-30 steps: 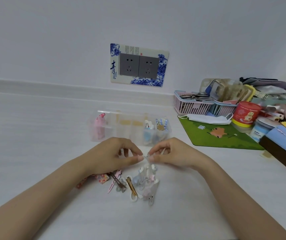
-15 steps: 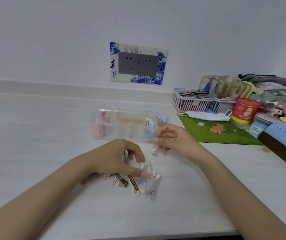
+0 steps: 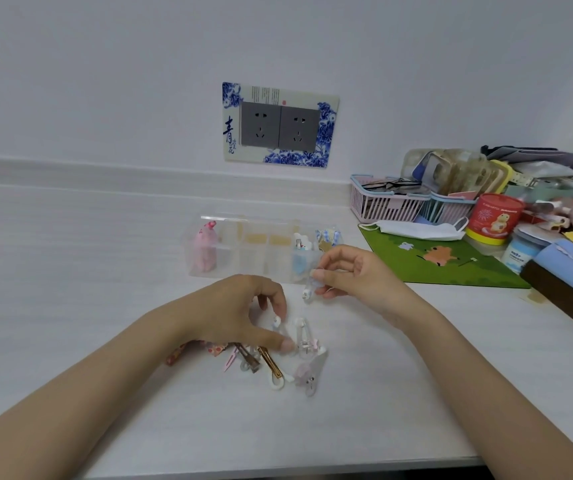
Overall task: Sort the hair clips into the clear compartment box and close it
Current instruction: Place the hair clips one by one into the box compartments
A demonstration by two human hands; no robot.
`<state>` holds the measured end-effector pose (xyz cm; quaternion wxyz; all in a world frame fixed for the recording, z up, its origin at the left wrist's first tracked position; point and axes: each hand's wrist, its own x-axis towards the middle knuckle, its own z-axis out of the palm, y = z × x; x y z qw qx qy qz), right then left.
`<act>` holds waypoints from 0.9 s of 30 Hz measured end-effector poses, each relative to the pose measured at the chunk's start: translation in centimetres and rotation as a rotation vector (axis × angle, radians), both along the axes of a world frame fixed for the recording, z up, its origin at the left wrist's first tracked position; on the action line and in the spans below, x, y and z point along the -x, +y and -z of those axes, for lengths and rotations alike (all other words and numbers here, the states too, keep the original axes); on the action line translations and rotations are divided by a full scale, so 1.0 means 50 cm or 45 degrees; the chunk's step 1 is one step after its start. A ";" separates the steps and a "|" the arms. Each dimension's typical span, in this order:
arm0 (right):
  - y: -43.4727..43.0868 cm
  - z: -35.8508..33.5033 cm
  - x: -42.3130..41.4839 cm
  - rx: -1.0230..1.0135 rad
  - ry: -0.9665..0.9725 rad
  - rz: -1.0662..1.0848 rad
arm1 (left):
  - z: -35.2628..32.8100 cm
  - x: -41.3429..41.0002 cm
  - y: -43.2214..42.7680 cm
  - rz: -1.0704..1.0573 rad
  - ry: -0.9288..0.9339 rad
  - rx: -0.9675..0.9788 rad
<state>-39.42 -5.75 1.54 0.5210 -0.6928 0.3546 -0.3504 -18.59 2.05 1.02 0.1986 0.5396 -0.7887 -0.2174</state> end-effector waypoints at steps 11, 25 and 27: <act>-0.017 -0.067 -0.032 0.272 -0.097 0.134 | -0.006 -0.028 -0.017 -0.064 0.132 0.198; -0.134 -0.068 -0.127 0.518 0.611 -0.047 | -0.016 -0.068 -0.041 -0.525 0.636 0.511; -0.135 -0.064 -0.129 0.627 0.751 -0.065 | -0.015 -0.064 -0.041 -0.521 0.644 0.492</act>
